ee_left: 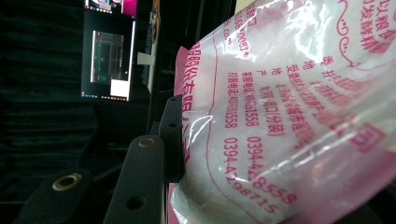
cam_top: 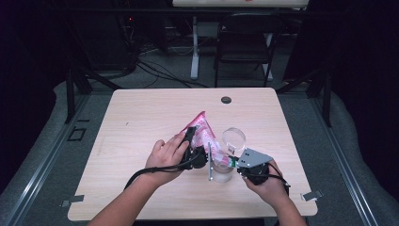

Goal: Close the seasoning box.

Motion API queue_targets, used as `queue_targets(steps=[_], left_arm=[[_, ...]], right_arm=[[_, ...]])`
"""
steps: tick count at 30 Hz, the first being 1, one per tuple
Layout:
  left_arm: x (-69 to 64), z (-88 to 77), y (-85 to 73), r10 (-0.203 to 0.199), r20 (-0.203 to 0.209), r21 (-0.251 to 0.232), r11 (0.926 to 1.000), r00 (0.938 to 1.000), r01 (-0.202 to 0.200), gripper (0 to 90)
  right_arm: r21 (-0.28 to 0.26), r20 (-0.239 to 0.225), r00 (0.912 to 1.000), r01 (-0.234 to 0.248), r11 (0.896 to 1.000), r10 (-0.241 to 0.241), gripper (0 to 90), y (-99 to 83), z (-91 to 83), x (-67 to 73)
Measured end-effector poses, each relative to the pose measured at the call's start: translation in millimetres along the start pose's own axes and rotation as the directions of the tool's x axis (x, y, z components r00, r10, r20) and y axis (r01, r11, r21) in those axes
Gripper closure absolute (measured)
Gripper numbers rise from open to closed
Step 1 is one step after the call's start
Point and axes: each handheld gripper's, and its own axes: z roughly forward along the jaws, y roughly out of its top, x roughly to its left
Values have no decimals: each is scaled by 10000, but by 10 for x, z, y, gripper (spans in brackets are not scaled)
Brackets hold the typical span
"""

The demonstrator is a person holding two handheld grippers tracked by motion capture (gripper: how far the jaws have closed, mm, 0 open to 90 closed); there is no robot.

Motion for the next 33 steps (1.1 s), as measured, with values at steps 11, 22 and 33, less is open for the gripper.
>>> queue_targets(steps=[11, 22, 33], left_arm=[[9, -12, 11, 102, -6, 98, 9999, 9999, -102, 655], [40, -11, 32, 121, -76, 18, 9999, 9999, -121, 656], [41, 5, 35, 125, -49, 88, 9999, 9999, -125, 657]], right_arm=[[4, 44, 10000, -4, 10000, 4, 900, -1, 0, 0], [-27, -55, 9999, -86, 10000, 86, 900, -11, 11, 1], [51, -68, 10000, -30, 10000, 31, 900, -14, 28, 9]])
